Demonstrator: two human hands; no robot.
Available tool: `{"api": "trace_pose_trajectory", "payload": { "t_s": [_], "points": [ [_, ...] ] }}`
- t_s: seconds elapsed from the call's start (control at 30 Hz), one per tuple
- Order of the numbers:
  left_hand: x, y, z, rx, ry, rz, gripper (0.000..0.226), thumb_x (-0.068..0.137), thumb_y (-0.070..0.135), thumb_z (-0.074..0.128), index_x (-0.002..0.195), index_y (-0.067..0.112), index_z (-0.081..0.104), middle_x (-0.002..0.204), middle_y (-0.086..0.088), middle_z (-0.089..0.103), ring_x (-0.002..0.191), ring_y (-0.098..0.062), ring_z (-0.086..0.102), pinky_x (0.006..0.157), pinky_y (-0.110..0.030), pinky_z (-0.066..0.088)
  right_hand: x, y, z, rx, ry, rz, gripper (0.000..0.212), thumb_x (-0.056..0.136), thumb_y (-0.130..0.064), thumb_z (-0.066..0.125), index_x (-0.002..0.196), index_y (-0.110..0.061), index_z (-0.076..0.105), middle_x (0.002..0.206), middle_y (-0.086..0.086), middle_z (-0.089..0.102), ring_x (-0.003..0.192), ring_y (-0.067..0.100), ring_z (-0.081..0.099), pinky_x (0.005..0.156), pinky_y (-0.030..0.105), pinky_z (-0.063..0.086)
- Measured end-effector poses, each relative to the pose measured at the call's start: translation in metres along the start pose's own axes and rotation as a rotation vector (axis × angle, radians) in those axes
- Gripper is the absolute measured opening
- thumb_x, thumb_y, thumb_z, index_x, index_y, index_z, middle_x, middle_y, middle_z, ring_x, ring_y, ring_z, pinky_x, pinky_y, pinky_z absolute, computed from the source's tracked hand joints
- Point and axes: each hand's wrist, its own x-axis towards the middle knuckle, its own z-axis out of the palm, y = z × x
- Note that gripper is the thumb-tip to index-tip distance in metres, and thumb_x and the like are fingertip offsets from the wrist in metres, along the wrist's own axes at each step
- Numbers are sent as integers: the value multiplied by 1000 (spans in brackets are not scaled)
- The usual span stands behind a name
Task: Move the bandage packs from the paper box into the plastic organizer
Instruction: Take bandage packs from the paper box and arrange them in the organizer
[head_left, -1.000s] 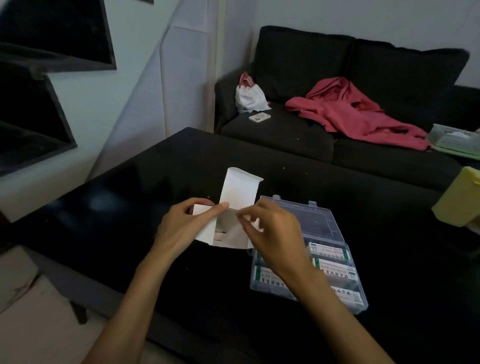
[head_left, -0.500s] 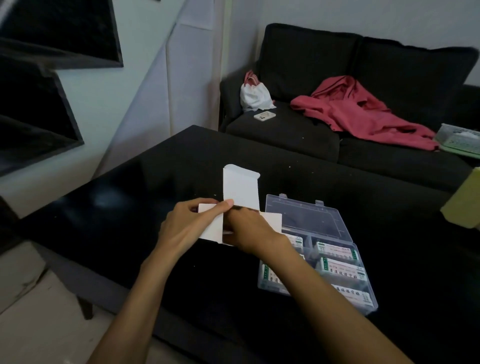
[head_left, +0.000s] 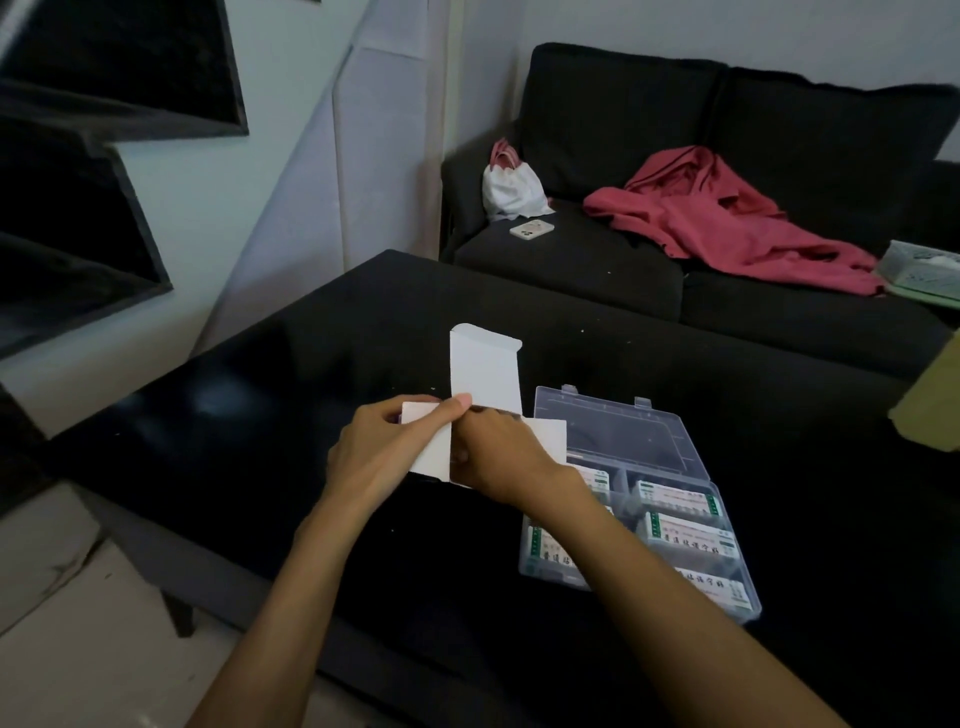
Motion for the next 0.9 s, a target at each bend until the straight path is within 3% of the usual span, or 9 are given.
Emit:
{"api": "trace_pose_trajectory", "payload": {
  "t_s": [0.2,0.3,0.37,0.47,0.53,0.6,0.7,0.77,0.9],
  "points": [
    [3,-3,-17,-182,2,-119,65,47,74,73,90,26,75,88,1,75,88,-24,69,91,-44,52,-27,8,-21,148,148,-59,21,92,-19,58,109,-16,69,106,5,68,92,19,62,80,38,52],
    [2,-1,-19,-225,-126,-172,54,64,63,73,95,20,75,89,-1,75,89,-23,70,94,-39,51,-47,12,-29,593,197,39,27,93,-15,57,119,-20,61,101,-4,66,81,6,62,66,22,55],
    [3,-1,-18,-226,-124,-192,48,69,59,72,94,18,74,90,-1,75,89,-22,69,92,-35,51,-53,16,-31,867,129,146,20,91,-16,59,110,-23,56,100,-5,66,84,7,65,62,19,54],
    [10,-6,-11,-200,-38,-154,41,74,50,74,95,15,73,96,-5,74,88,-19,68,88,-33,52,-59,28,-30,1033,71,282,12,90,-20,60,101,-17,58,90,0,72,82,10,69,63,19,54],
    [14,-8,-7,-114,43,-118,58,75,52,72,117,13,65,115,-7,67,101,-22,64,94,-37,50,-64,36,-30,1091,69,323,12,89,-22,60,98,-14,61,88,2,73,79,11,69,66,21,54],
    [12,-1,-5,98,261,-28,72,77,57,67,133,15,50,132,-7,54,118,-26,53,99,-40,44,-70,43,-29,1175,66,352,17,90,-22,60,98,-8,63,91,6,73,81,13,70,69,22,54],
    [-16,25,3,147,540,380,35,87,49,57,108,21,59,108,0,60,93,-14,57,75,-24,44,-77,49,-31,1256,73,370,28,91,-24,58,102,1,65,95,11,72,84,16,68,75,24,56],
    [-36,38,17,90,390,423,25,90,47,53,91,24,63,85,8,61,76,-4,57,61,-16,41,-81,51,-33,1292,72,388,27,90,-25,58,100,-2,68,94,10,73,85,17,67,77,25,56],
    [-50,43,45,-6,-183,206,9,87,42,61,84,34,62,73,22,59,63,5,61,52,-9,46,-87,53,-38,1266,67,402,24,89,-24,60,98,-4,70,89,8,72,76,14,67,68,21,56]
  ]
}}
